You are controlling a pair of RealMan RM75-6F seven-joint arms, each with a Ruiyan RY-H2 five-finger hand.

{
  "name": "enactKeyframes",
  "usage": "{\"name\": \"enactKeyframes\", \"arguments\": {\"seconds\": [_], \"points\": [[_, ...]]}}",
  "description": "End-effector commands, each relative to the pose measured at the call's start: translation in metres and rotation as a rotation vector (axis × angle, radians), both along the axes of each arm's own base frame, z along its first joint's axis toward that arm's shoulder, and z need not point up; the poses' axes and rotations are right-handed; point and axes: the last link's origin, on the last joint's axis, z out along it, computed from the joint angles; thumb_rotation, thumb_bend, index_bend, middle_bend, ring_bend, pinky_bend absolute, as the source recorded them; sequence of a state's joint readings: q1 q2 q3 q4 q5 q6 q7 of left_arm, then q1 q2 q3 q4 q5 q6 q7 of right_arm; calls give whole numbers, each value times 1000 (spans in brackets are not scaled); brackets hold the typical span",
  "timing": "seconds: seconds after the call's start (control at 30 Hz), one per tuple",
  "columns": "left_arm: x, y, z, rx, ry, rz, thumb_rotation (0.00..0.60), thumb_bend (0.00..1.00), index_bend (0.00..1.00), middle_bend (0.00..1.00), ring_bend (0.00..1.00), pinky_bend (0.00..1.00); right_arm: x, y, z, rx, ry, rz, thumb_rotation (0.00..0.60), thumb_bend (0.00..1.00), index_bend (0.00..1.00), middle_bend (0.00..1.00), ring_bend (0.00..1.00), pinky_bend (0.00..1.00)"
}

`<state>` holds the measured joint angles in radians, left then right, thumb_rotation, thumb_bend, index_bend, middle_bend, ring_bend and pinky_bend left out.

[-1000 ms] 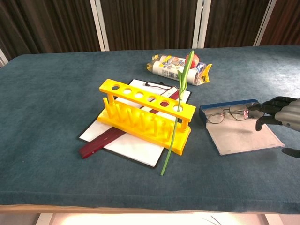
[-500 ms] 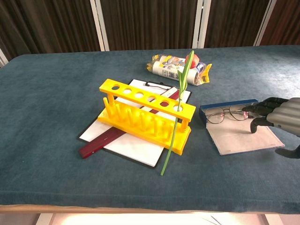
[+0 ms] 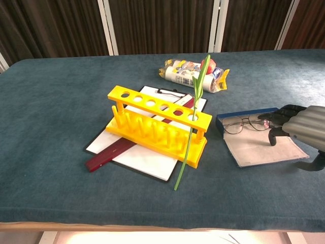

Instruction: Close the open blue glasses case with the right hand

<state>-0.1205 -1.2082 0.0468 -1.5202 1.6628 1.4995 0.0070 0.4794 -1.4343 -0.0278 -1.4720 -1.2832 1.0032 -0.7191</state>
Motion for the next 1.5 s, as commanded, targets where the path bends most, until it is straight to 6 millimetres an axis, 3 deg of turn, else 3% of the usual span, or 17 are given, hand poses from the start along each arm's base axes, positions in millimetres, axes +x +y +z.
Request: {"name": "enactKeyframes", "arguments": {"seconds": [0.03,0.47,1.07,1.5], "points": [[0,0,0,0,0,-1,600,360,0,0,0,15,0,-1,-1,-4,4,-1,600,410,532,0,0,0],[1,-1,0,-1,-5,-4,600,360,0,0,0,14,3,-2,7,-25,-13,-10,600,553,570,0,0,0],[1,0,-1,-10,-1,-4,600,360,0,0,0,16,8,-8,6,-63,-74,23,600,509,649,76,0,39],[1,0,-3,-15,4,-4,600,360,0,0,0,15,10,-10,8,-93,-96,54,600,611,726,136,0,88]]}}
